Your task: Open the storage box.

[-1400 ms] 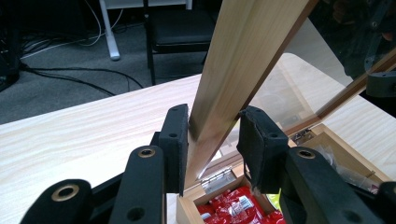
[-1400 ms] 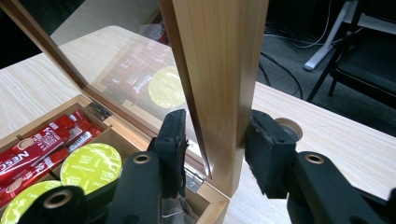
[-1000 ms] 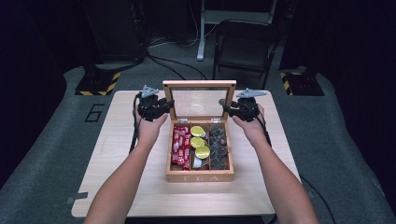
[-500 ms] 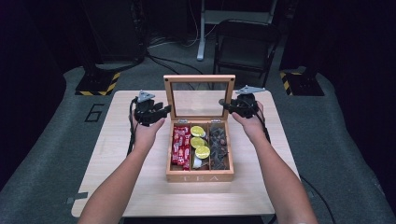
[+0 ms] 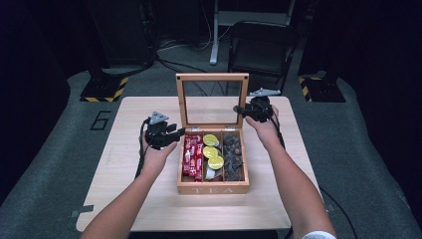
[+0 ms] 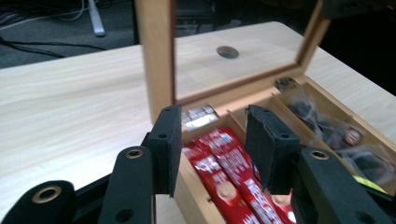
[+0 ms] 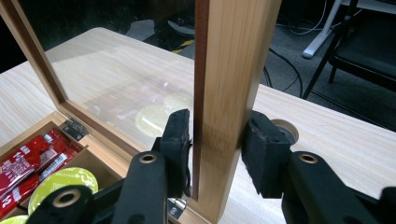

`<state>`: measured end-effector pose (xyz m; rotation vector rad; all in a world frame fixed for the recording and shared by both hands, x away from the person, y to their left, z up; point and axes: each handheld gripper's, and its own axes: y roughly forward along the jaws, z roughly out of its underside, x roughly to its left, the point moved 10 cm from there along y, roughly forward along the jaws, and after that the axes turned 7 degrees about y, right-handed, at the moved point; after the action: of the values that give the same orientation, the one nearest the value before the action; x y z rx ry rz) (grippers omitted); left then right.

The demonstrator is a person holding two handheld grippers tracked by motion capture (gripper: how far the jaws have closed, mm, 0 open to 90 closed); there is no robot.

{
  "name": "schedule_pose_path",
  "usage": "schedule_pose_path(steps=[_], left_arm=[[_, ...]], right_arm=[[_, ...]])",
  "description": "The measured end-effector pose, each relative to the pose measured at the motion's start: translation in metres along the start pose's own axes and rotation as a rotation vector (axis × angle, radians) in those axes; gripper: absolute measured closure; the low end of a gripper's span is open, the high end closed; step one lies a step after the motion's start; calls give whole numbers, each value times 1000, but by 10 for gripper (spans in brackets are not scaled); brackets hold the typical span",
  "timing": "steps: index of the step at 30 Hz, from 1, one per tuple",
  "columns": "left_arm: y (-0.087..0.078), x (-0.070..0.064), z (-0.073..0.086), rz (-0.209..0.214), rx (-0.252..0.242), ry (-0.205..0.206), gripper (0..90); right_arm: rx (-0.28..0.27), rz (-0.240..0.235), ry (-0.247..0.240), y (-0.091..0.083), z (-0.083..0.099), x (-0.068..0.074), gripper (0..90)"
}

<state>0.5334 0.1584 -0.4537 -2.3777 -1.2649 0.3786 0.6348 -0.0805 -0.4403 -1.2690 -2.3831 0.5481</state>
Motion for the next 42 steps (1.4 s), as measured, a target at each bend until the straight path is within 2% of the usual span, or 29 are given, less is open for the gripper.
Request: schedule_pose_path(steps=[3, 9, 15, 17, 21, 23, 24, 27, 31, 32, 36, 40, 42], left_arm=[[-2, -9, 6, 20, 0, -5, 561], [-3, -22, 19, 18, 24, -14, 559], [7, -35, 37, 26, 66, -22, 563], [10, -38, 43, 17, 72, -19, 562], [18, -45, 53, 19, 90, -29, 547], [20, -47, 58, 10, 109, -23, 545], [21, -47, 61, 3, 124, -1, 545], [24, -48, 64, -10, 122, -7, 545], [27, -52, 64, -1, 117, -18, 547], [28, -54, 64, -1, 118, -21, 549], [30, -53, 67, -31, 140, 13, 604], [31, -52, 69, -27, 160, -15, 699], [31, -52, 69, -36, 168, 9, 711]], right_arm=[[-1, -5, 21, 3, -1, -1, 627], [-11, -1, 31, 7, -2, -3, 625], [-3, 16, 16, 9, -2, -4, 612], [1, 20, 7, 10, -2, -4, 602], [6, 19, 14, 11, -2, -5, 601], [6, 20, 13, 12, -2, -6, 599], [5, 19, 14, 12, -2, -6, 597], [8, 23, 16, 14, -2, -6, 593], [6, 23, 24, 16, -3, -7, 583], [9, 25, 40, 16, -2, -6, 576], [8, 24, 39, 18, -2, -7, 569], [9, 19, 38, 19, -3, -7, 559], [8, 17, 39, 19, -3, -7, 550]])
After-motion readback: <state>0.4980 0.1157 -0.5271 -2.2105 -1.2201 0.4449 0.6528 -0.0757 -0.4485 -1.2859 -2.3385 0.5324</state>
